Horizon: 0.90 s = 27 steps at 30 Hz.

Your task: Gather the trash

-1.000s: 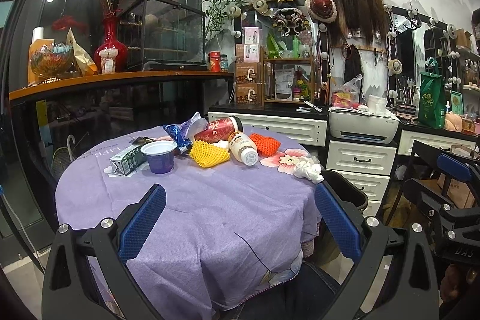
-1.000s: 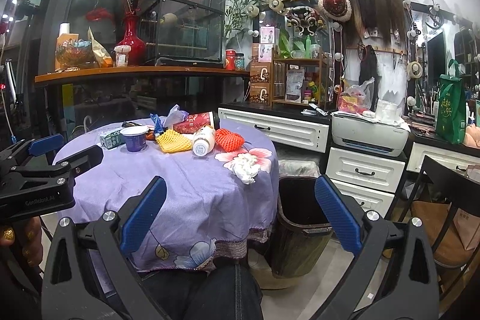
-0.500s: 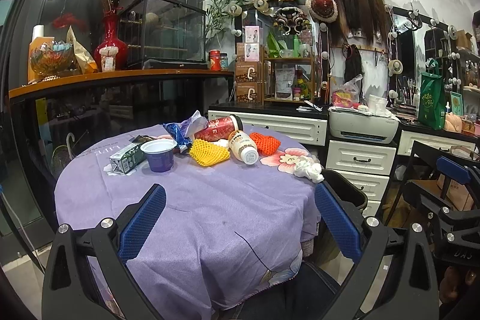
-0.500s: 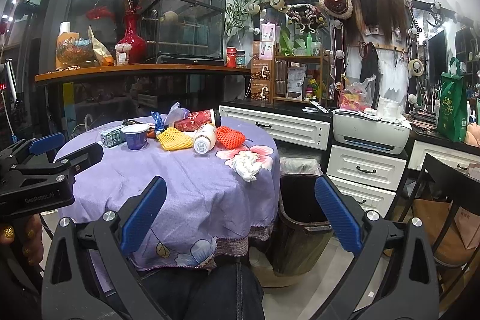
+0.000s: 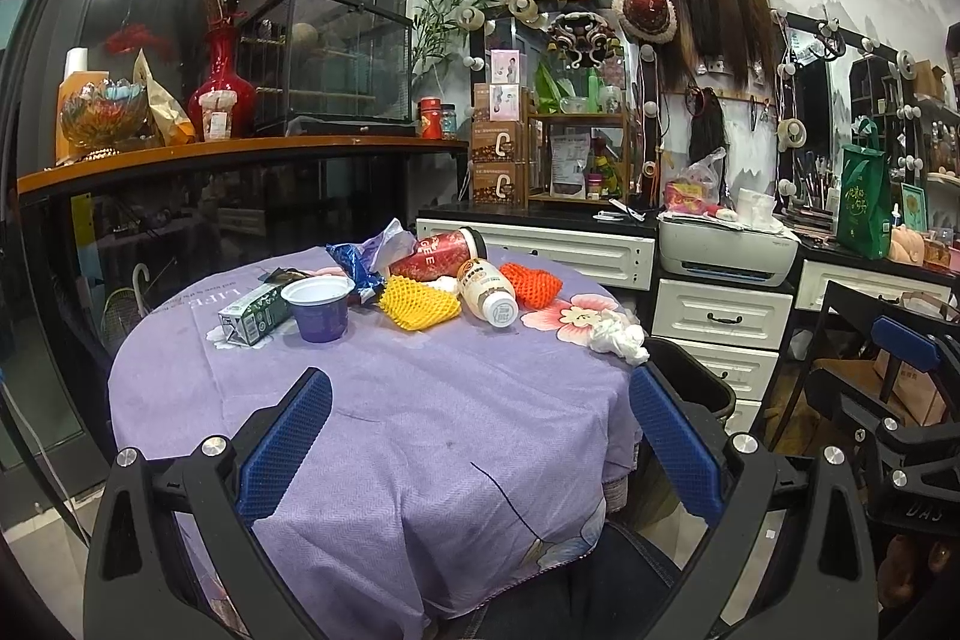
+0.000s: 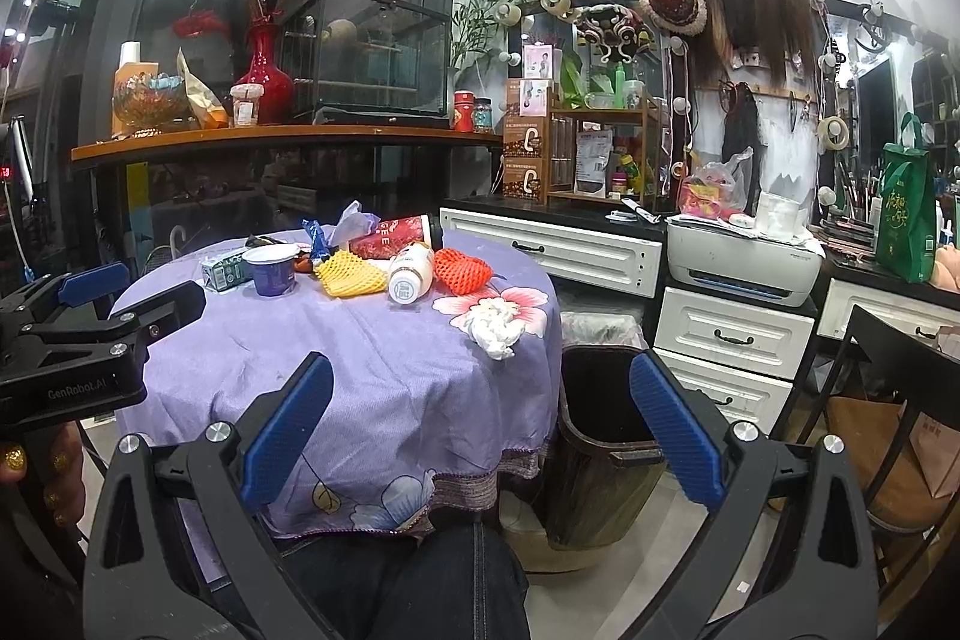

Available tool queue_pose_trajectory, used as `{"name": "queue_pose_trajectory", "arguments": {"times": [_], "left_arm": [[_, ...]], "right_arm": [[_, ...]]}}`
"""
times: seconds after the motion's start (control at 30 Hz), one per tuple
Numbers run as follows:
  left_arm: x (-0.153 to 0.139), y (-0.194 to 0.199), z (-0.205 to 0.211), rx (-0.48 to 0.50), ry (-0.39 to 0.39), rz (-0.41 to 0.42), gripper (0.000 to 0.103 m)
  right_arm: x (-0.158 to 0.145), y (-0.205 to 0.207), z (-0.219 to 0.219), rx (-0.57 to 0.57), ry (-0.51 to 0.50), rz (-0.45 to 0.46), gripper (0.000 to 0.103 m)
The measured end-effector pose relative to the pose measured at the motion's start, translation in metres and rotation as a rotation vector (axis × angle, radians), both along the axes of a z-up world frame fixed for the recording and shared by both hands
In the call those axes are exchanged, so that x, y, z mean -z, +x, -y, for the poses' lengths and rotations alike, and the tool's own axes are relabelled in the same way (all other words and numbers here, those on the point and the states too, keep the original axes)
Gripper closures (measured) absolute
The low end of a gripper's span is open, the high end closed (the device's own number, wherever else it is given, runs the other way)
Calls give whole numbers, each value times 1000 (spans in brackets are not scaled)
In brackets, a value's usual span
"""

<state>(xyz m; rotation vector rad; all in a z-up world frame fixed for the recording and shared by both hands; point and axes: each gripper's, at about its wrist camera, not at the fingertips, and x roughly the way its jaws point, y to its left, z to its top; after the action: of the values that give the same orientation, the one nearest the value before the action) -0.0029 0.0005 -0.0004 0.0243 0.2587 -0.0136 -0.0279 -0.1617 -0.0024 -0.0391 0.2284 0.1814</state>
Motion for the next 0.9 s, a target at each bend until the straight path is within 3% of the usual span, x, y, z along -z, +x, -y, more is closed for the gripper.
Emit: {"name": "queue_pose_trajectory", "arguments": {"times": [0.53,0.73,0.9], "left_arm": [[12,4,-6,-6,-9,-23,5],[18,15,-11,-6,-15,-79,5],[31,31,-17,10,-33,-173,5]], "right_arm": [[7,5,-1,5,-11,-26,5],[16,18,0,8,-27,-72,5],[33,37,0,-8,-37,-147,5]]}}
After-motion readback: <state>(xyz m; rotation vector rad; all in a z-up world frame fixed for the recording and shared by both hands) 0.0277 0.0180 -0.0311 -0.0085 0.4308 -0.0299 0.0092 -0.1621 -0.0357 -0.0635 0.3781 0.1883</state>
